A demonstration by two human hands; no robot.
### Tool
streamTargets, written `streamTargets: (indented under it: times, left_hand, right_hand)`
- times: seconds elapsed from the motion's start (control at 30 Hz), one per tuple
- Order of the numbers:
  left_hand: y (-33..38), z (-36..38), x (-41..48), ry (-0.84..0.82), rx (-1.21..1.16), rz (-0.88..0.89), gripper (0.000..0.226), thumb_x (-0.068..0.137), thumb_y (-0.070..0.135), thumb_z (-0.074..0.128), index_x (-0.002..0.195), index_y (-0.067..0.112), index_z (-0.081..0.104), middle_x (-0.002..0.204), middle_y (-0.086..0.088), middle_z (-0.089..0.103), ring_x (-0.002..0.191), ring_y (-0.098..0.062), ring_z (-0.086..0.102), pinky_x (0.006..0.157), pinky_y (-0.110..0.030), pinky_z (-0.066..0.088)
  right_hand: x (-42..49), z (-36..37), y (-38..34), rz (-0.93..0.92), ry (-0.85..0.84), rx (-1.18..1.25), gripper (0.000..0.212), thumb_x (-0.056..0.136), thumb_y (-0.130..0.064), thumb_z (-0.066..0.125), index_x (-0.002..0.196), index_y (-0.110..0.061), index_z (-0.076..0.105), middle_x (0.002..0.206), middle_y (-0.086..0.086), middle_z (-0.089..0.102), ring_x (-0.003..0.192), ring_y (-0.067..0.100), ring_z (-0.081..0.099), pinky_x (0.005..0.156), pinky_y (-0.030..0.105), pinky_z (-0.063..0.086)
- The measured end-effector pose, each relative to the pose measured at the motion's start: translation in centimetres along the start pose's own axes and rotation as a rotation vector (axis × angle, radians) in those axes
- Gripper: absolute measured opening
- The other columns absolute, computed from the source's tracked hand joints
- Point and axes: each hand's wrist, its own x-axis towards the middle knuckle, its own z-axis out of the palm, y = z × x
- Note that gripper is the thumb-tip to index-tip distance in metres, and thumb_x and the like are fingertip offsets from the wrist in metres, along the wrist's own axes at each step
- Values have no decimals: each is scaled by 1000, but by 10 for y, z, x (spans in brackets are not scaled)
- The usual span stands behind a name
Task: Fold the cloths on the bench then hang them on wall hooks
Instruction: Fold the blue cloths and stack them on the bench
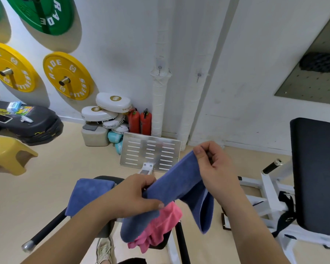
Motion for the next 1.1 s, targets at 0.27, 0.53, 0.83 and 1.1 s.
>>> streamTargets:
  times: [0.27,0.53,0.83,1.1]
  left_hand:
    - [-28,48,-4,261,6,-80,23,87,18,64,73,35,57,65,14,59,66,-5,55,63,-15,44]
    - [-45,87,-9,190,79,-29,26,95,26,62,76,42,58,74,26,60,68,2,56,62,-11,39]
    - [-50,106,-6,26,73,-79,23,99,28,46,82,39,56,69,10,60,62,-7,54,66,-31,49]
    - [-32,97,15,61,-200,58,33,96,6,43,98,24,71,112,20,65,108,-2,61,95,-20,49]
  right_hand:
    - [0,-8,13,37,231,82,17,103,-21,55,88,-20,63,74,-7,64,69,-1,57,64,11,45]
    - [-4,-15,30,146,320,158,17,105,-28,53,90,-27,61,77,-6,66,73,7,61,71,29,51]
    - [-11,-13,29,221,212,266,24,107,-33,51,85,-29,59,79,28,62,68,24,61,70,43,53]
    - [-20,-3,18,238,62,281,20,105,-38,53,92,-26,63,87,31,66,74,32,64,78,61,56]
